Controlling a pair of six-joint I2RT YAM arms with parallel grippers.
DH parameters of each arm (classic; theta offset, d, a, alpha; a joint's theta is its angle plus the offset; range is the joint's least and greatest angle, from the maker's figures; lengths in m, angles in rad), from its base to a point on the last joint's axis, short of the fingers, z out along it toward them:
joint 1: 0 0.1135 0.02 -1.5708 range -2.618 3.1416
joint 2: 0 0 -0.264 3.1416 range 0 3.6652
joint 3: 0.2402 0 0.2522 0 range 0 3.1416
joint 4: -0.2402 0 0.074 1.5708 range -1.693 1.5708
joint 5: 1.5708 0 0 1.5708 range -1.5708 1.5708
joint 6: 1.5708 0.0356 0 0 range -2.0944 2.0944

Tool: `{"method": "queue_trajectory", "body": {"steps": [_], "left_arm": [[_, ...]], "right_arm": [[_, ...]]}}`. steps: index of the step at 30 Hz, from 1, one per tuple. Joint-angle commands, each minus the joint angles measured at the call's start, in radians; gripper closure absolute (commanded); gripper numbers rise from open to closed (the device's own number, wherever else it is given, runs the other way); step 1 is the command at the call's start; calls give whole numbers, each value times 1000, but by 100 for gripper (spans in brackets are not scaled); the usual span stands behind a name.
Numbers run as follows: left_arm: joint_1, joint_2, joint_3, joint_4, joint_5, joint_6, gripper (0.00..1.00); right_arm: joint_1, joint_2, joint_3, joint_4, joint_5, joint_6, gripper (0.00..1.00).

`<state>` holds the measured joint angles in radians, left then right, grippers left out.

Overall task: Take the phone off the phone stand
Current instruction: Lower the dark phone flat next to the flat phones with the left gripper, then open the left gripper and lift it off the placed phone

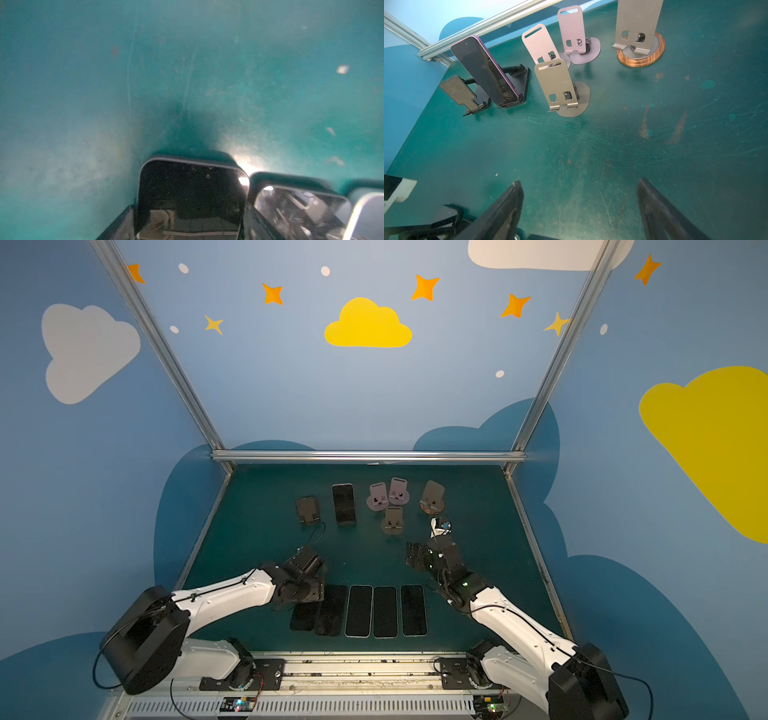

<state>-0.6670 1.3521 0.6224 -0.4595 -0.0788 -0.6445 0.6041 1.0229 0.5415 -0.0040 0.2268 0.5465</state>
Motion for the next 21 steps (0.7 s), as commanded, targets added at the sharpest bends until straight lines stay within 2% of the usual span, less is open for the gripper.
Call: {"method": "queue_trajectory", "body": {"steps": [1,17,21], "left_arm": [[-9,-27,-19,6,64,-49,20],[-9,-167,-74,-10,79,-190,15],[-10,-241,-118,-66,37,-220,14]], "right_arm": [[3,7,25,4,-6,7,14],[3,2,26,6,-9,4,14],[3,-1,23,2,-11,4,14]]}}
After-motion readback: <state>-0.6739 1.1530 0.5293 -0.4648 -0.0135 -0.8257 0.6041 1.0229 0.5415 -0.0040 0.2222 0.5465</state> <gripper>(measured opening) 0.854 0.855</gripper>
